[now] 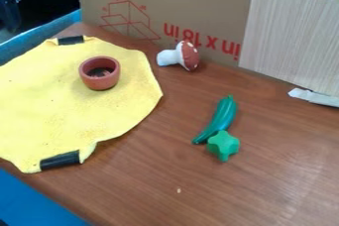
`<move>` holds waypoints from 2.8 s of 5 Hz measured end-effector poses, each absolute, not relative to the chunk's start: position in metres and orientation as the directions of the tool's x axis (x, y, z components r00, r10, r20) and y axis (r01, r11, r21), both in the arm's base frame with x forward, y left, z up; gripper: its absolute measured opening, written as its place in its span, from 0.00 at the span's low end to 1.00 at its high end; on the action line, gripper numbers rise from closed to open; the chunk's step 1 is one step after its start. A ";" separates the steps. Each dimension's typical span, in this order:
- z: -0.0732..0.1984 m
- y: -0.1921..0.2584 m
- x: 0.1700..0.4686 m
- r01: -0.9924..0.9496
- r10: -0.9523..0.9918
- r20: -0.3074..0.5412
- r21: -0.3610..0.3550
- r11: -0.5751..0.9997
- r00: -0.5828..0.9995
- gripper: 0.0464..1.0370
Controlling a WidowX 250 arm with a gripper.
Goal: Move the object to top right
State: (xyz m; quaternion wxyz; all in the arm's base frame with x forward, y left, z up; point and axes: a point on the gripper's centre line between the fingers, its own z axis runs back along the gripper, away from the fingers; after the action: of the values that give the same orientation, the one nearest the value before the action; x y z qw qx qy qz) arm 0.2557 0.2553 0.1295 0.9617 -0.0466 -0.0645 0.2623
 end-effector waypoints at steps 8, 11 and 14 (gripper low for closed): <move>0.055 0.183 0.320 -0.549 0.574 0.194 -0.170 0.818 0.796 0.96; 0.033 0.183 0.341 -0.635 0.642 0.199 -0.104 0.765 0.741 0.93; 0.028 0.180 0.342 -0.616 0.625 0.130 -0.104 0.781 0.770 0.15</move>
State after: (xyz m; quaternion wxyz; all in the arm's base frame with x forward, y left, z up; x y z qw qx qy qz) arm 0.3419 0.1800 0.0285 0.9403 -0.0275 -0.0787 0.3300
